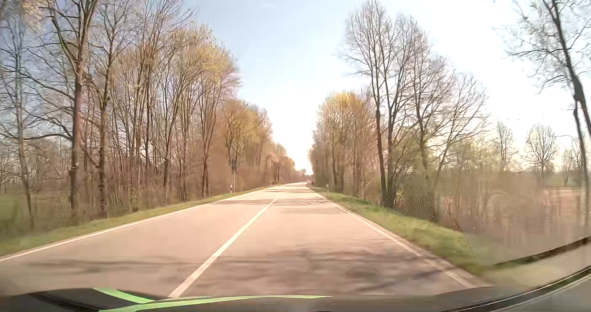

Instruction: Follow the waypoints while adhering to traffic rules and regulations

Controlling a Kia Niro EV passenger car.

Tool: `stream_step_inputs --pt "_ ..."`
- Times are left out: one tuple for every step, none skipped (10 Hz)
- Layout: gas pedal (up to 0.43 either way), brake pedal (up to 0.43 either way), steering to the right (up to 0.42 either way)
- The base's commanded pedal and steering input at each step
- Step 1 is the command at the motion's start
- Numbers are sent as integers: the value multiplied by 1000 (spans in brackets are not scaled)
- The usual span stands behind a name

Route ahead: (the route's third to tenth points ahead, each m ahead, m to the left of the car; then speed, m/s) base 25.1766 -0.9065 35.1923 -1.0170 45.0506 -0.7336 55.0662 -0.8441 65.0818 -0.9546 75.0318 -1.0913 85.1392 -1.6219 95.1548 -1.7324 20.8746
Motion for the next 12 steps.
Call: stream_step_inputs --pt "248 0 1" --pt "248 0 1" --pt "248 0 1" --pt "248 0 1" --pt "248 0 1" --pt "248 0 1" --pt "248 0 1" --pt "248 0 1" --pt "248 0 1" --pt "248 0 1" --pt "248 0 1" --pt "248 0 1"
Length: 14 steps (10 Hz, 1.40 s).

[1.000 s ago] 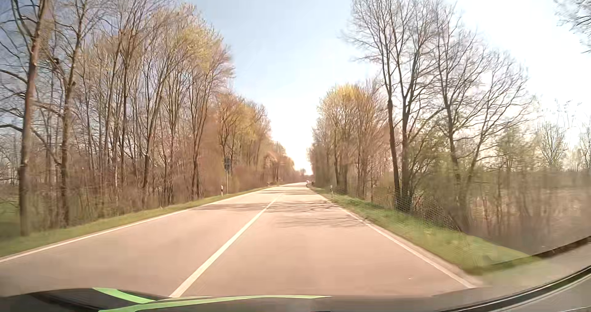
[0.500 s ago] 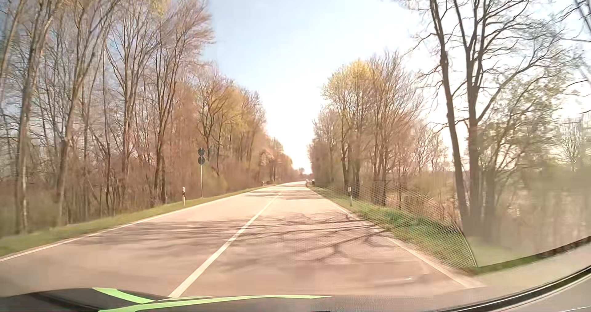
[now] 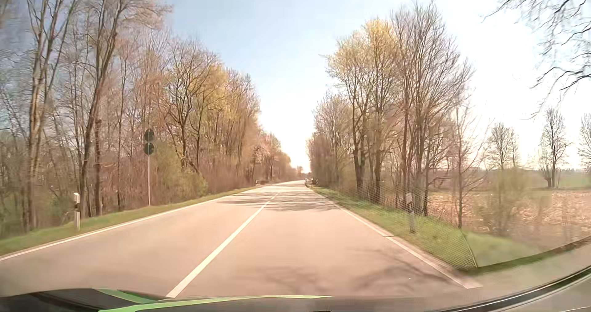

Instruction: Follow the waypoints while adhering to traffic rules and regulations

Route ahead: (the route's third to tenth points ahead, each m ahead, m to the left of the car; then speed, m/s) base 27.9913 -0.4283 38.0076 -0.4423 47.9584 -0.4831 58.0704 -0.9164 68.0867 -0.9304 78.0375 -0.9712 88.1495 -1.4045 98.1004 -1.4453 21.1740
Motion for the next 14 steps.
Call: stream_step_inputs --pt "248 0 1" --pt "248 0 1" --pt "248 0 1" --pt "248 0 0" --pt "248 0 0" --pt "248 0 0" --pt "248 0 0" --pt "248 0 -1" --pt "248 0 -1" --pt "248 0 -1" --pt "228 0 -2" --pt "197 0 -4" --pt "177 0 -4" --pt "157 0 -4"
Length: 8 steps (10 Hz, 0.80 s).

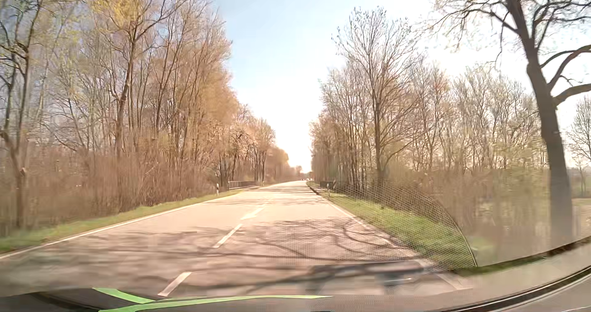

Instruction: Follow the waypoints while adhering to traffic rules and regulations

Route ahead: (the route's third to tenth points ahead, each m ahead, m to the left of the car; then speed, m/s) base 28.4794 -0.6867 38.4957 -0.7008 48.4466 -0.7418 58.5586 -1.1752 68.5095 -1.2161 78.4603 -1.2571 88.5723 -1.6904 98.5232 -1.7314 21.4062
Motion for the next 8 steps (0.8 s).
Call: stream_step_inputs --pt "157 0 -1" --pt "157 0 0" --pt "157 0 0" --pt "157 0 0" --pt "157 0 0" --pt "157 0 0" --pt "157 0 0" --pt "157 0 0"
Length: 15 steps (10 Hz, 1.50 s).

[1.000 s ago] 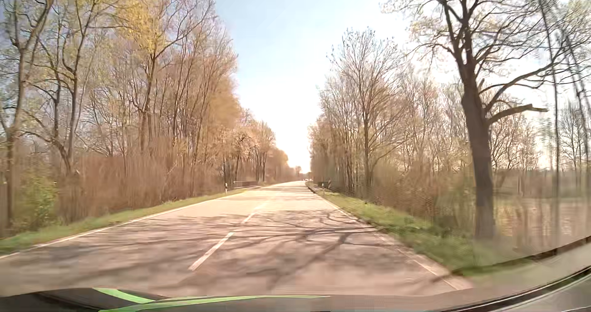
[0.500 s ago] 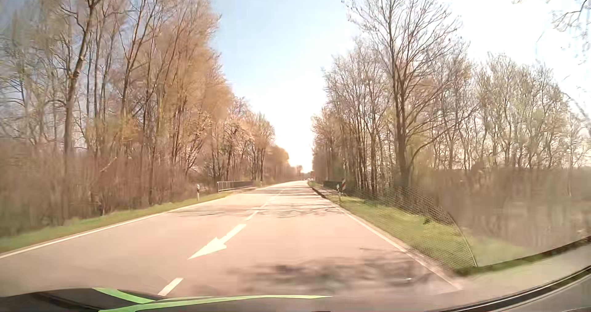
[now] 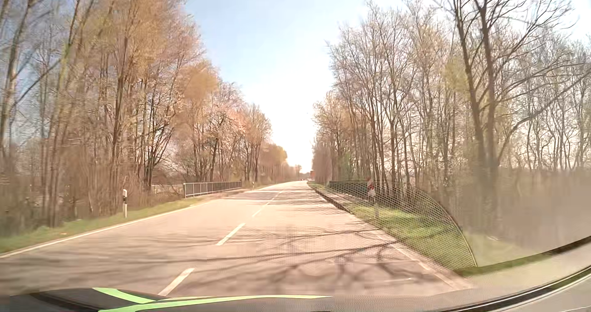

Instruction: Follow the waypoints while adhering to traffic rules and regulations

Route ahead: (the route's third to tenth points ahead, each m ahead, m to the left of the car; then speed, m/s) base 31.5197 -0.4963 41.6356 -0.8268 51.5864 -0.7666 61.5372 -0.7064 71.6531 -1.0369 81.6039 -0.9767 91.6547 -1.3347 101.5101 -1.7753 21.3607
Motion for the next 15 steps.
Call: stream_step_inputs --pt "157 0 0" --pt "157 0 0" --pt "157 0 0" --pt "157 0 0" --pt "157 0 0" --pt "157 0 0" --pt "157 0 0" --pt "157 0 0" --pt "157 0 0" --pt "157 0 0" --pt "150 0 0" --pt "138 0 0" --pt "138 0 0" --pt "138 0 0" --pt "130 0 0"
